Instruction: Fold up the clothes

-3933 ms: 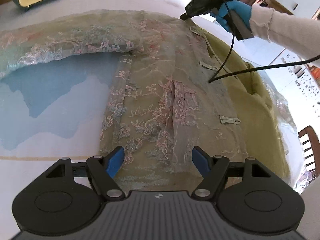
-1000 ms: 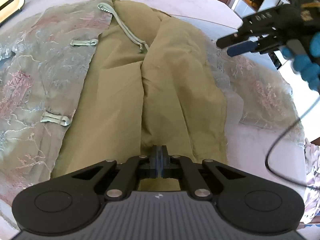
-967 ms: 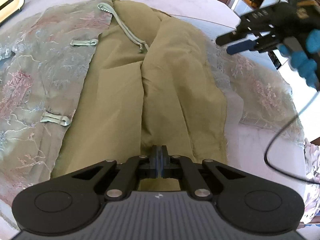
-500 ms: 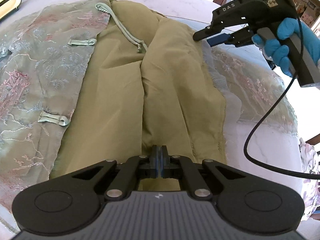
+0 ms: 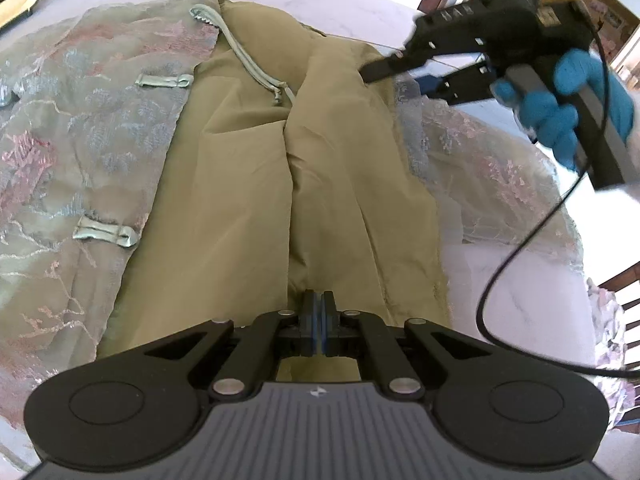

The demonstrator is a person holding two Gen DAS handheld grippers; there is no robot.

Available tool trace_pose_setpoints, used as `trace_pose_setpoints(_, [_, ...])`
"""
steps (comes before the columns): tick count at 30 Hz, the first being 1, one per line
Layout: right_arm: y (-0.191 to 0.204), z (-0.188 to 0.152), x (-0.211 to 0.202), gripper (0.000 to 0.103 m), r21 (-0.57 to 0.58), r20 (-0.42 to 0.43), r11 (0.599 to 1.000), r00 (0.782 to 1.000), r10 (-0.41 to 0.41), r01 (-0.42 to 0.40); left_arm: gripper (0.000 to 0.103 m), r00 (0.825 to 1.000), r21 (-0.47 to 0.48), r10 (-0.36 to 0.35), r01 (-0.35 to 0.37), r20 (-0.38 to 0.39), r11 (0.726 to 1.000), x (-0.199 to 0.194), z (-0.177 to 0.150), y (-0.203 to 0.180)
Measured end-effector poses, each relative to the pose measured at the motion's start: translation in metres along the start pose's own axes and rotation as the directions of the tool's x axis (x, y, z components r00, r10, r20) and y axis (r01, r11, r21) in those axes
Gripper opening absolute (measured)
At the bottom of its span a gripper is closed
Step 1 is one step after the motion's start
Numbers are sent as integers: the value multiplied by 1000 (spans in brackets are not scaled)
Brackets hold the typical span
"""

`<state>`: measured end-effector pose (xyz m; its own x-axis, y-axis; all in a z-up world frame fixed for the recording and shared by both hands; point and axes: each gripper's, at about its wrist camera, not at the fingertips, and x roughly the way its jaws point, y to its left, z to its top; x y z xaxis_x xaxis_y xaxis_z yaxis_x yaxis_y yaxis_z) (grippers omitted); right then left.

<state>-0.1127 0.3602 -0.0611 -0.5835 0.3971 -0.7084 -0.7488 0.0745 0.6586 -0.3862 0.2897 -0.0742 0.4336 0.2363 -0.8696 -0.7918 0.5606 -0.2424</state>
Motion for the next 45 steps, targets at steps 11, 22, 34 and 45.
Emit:
trace_pose_setpoints(11, [58,-4,-30,19,-194,57,978,996,-72,82,6,998,94,-68,68,-1,993,-10,-3,-7])
trace_pose_setpoints(22, [170,21,1,22,-440,28,894,996,-87,90,54,982,133,-70,47,176,990,-95,-7,16])
trace_pose_setpoints(34, [212,21,156,31,-454,-92,864,954,-286,215,54,973,-82,75,-58,218,995,-129,-13,148])
trace_pose_setpoints(45, [222,6,127,103,-466,-94,840,928,-361,279,54,986,19,-48,46,162,999,-121,-6,210])
